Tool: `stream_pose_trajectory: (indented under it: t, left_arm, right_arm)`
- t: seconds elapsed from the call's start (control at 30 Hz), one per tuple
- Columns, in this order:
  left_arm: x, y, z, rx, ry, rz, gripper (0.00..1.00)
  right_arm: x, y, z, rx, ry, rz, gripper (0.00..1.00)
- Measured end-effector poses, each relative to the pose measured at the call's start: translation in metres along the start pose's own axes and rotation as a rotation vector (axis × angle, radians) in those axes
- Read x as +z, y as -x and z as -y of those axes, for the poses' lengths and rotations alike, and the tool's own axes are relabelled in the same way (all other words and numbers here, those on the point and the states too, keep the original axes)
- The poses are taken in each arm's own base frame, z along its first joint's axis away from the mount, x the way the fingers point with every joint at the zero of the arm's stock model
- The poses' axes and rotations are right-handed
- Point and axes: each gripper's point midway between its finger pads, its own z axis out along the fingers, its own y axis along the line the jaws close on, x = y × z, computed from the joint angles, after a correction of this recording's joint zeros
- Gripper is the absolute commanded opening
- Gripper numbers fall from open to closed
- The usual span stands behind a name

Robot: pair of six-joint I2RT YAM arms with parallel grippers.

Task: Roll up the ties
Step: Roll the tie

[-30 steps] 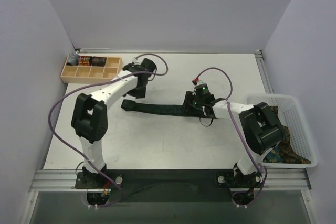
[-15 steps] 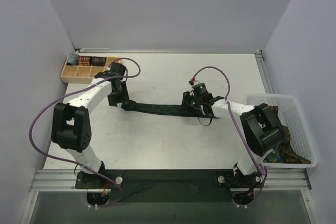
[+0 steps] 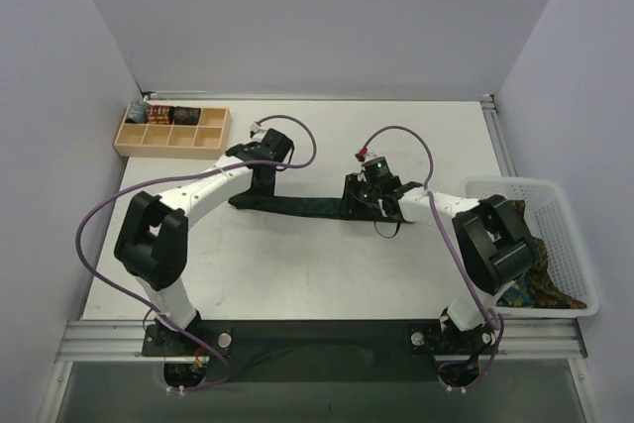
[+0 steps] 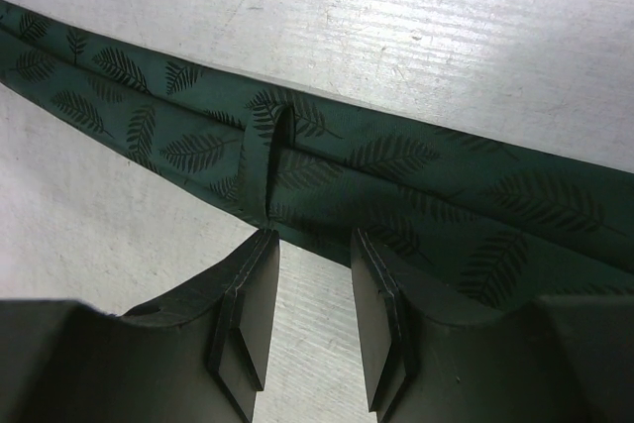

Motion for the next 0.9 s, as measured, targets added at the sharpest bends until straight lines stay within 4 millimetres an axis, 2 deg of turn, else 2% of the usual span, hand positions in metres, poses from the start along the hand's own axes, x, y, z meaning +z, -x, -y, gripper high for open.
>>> stream_pose_trajectory:
  t: [0.13,0.33,0.57,0.77,0.9]
  left_arm:
    - [0.010,0.004,0.002,0.096,0.125,0.041,0.53]
    - [0.024,0.004,0.002,0.202,0.252,0.060,0.52]
    - [0.029,0.007,0.010,0.252,0.287,0.073,0.49]
    - [0.040,-0.002,0.010,0.290,0.319,0.041,0.47]
    - [0.038,-0.006,0.007,0.315,0.343,0.032,0.47]
  right_arm:
    - [0.001,-0.002,0.000,0.001,0.002,-0.007,0.35]
    - [0.006,-0.006,0.003,0.004,-0.006,-0.024,0.35]
    - [0.008,-0.005,0.002,0.004,-0.002,-0.026,0.35]
    - [0.011,-0.003,-0.001,0.004,0.009,-0.026,0.35]
    - [0.014,0.000,-0.003,0.004,0.017,-0.020,0.35]
